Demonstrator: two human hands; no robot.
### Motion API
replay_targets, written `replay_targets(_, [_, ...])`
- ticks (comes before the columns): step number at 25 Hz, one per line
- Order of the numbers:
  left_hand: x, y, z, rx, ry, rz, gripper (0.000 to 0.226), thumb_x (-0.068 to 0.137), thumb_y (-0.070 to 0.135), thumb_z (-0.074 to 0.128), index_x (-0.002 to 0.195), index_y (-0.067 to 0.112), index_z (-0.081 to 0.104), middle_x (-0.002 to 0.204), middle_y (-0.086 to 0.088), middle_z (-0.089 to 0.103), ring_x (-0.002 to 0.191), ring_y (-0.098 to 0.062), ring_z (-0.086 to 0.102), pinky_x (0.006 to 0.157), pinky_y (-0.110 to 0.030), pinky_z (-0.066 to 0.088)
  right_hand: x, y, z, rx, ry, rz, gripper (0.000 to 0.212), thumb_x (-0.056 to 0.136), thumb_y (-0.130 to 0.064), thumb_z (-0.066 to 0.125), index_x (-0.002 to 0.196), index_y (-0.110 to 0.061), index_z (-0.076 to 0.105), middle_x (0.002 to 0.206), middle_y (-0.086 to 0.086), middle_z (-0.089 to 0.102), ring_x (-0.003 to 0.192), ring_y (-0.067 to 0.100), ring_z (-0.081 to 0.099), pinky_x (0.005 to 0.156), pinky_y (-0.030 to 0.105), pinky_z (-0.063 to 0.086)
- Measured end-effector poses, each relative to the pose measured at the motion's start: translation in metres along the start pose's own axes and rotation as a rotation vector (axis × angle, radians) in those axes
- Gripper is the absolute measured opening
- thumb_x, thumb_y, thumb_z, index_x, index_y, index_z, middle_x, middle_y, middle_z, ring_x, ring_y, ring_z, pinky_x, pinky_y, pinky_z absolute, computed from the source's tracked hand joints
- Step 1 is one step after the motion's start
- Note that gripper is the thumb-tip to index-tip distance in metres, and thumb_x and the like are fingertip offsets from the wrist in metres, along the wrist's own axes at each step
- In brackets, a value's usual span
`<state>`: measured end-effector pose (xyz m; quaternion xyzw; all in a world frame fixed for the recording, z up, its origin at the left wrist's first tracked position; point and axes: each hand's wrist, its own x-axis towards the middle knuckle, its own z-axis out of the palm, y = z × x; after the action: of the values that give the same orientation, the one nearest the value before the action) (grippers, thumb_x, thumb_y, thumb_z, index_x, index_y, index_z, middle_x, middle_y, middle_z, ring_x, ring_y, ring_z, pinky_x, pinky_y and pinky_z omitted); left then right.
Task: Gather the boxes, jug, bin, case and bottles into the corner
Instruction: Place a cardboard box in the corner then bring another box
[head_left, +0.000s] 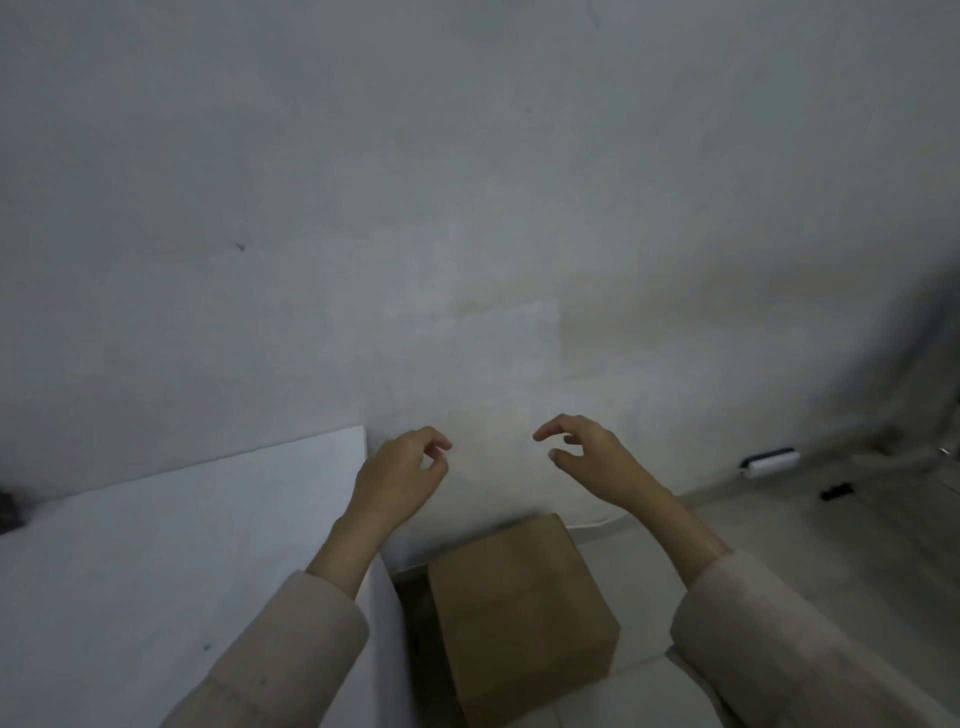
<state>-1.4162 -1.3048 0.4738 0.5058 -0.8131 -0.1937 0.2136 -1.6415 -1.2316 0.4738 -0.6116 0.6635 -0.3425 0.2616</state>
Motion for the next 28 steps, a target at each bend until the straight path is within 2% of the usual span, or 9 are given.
replay_targets(3, [-0.044, 0.016, 0.003, 0.000, -0.088, 0.078, 0.021, 0.090, 0.026, 0.048, 0.107, 0.026, 0.060, 0.105, 0.007, 0.062, 0.094, -0.012, 0.055, 0.073, -0.027, 0.043, -0.068, -0.007, 0.013, 0.025, 0.073, 0.073, 0.022, 0.090, -0.007, 0.051, 0.109, -0.014, 0.060, 0.126, 0.007, 0.055, 0.120, 0.023, 0.048, 0.104, 0.034, 0.039])
replay_targets(6, [-0.083, 0.045, 0.014, -0.006, -0.192, 0.143, 0.022, 0.089, 0.024, 0.048, 0.107, 0.025, 0.061, 0.103, 0.005, 0.063, 0.097, -0.018, 0.058, 0.081, -0.035, 0.050, -0.139, -0.003, 0.014, 0.046, 0.143, 0.159, 0.023, 0.089, -0.005, 0.051, 0.109, -0.012, 0.061, 0.123, 0.009, 0.057, 0.117, 0.023, 0.050, 0.105, 0.033, 0.038])
replay_targets(10, [-0.135, 0.090, 0.041, -0.011, -0.292, 0.231, 0.021, 0.086, 0.024, 0.049, 0.103, 0.027, 0.062, 0.099, 0.006, 0.064, 0.094, -0.017, 0.060, 0.080, -0.034, 0.049, -0.246, 0.020, 0.006, 0.056, 0.270, 0.286, 0.022, 0.088, -0.003, 0.052, 0.105, -0.012, 0.062, 0.118, 0.005, 0.059, 0.111, 0.018, 0.053, 0.096, 0.021, 0.037])
replay_targets(15, [-0.210, 0.152, 0.088, -0.057, -0.401, 0.325, 0.021, 0.086, 0.022, 0.049, 0.101, 0.026, 0.063, 0.091, 0.007, 0.061, 0.084, -0.014, 0.058, 0.066, -0.024, 0.040, -0.377, 0.050, -0.014, 0.106, 0.426, 0.436, 0.022, 0.088, -0.007, 0.053, 0.102, -0.021, 0.062, 0.124, 0.005, 0.057, 0.118, 0.022, 0.052, 0.103, 0.037, 0.041])
replay_targets(19, [-0.298, 0.212, 0.137, -0.147, -0.482, 0.376, 0.016, 0.087, 0.013, 0.052, 0.097, 0.017, 0.065, 0.089, -0.006, 0.065, 0.075, -0.020, 0.056, 0.072, -0.029, 0.045, -0.523, 0.068, -0.022, 0.141, 0.528, 0.573, 0.023, 0.087, -0.007, 0.053, 0.101, -0.022, 0.062, 0.125, 0.004, 0.056, 0.117, 0.022, 0.052, 0.103, 0.034, 0.041])
replay_targets(23, [-0.413, 0.269, 0.187, -0.175, -0.590, 0.415, 0.013, 0.085, 0.019, 0.054, 0.087, 0.030, 0.062, 0.080, 0.006, 0.060, 0.075, -0.017, 0.057, 0.078, -0.034, 0.048, -0.687, 0.085, -0.022, 0.144, 0.597, 0.779, 0.023, 0.087, -0.007, 0.052, 0.103, -0.021, 0.061, 0.125, 0.004, 0.055, 0.119, 0.022, 0.050, 0.103, 0.035, 0.040])
replay_targets(26, [-0.490, 0.298, 0.222, -0.167, -0.703, 0.473, 0.014, 0.085, 0.022, 0.054, 0.087, 0.033, 0.061, 0.078, 0.015, 0.058, 0.073, -0.009, 0.057, 0.068, -0.028, 0.046, -0.785, 0.096, -0.011, 0.155, 0.702, 0.916, 0.025, 0.086, -0.004, 0.051, 0.105, -0.016, 0.061, 0.122, 0.006, 0.057, 0.118, 0.020, 0.050, 0.103, 0.036, 0.040])
replay_targets(28, [-0.527, 0.304, 0.241, -0.151, -0.752, 0.492, 0.014, 0.085, 0.022, 0.053, 0.089, 0.033, 0.061, 0.077, 0.018, 0.057, 0.071, -0.003, 0.055, 0.060, -0.024, 0.041, -0.832, 0.099, 0.004, 0.170, 0.760, 0.981, 0.026, 0.085, -0.002, 0.052, 0.105, -0.014, 0.062, 0.118, 0.004, 0.057, 0.111, 0.016, 0.051, 0.100, 0.029, 0.039])
